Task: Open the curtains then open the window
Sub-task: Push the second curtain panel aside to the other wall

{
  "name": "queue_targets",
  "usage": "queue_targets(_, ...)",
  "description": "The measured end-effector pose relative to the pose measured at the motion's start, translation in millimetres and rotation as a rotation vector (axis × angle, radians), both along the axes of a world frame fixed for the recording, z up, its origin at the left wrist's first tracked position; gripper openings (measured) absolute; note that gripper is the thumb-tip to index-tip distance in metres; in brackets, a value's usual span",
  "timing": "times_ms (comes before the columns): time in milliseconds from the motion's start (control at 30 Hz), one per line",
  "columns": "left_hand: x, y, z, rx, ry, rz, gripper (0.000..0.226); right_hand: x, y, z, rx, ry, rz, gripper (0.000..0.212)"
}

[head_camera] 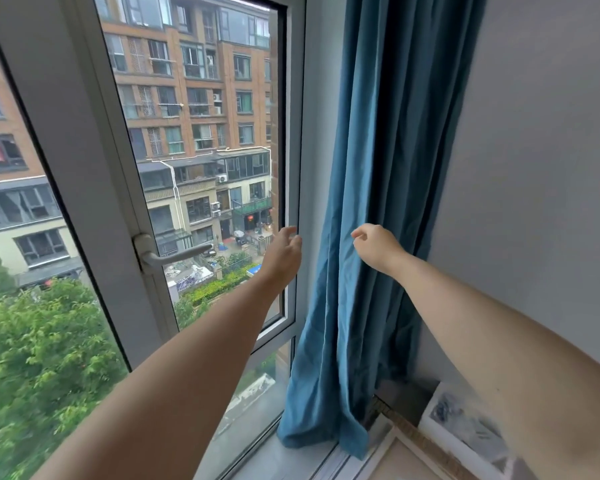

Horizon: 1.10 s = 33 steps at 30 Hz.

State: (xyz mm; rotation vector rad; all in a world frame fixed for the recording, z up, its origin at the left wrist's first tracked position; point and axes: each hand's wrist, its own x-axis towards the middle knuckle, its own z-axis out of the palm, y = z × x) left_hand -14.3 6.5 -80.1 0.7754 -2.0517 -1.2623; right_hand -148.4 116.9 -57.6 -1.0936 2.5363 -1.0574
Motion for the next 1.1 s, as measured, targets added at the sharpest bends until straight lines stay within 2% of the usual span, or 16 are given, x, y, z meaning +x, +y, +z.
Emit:
queue_targets(167, -16, -29, 11, 0.039, 0.081, -0.013, 0.040, -13, -11, 11, -0.018, 0.029, -0.080, 0.037)
queue_targets(467, -46, -57, 24, 0.034, 0.103, -0.072, 0.046, -30, -32, 27, -0.068, 0.081, -0.196, 0.040)
queue_targets(600, -55, -66, 28, 0.054, 0.150, -0.110, 0.051, -37, -44, 31, -0.070, 0.069, -0.213, 0.039)
queue_targets(767, -63, -81, 29, 0.042, 0.159, -0.148, 0.046, -50, -57, 40, -0.079, 0.061, -0.166, 0.045)
queue_targets(1100, -95, -98, 34, 0.098, 0.225, -0.093, 0.043, -92, -77, 51, -0.194, 0.128, -0.226, 0.032)
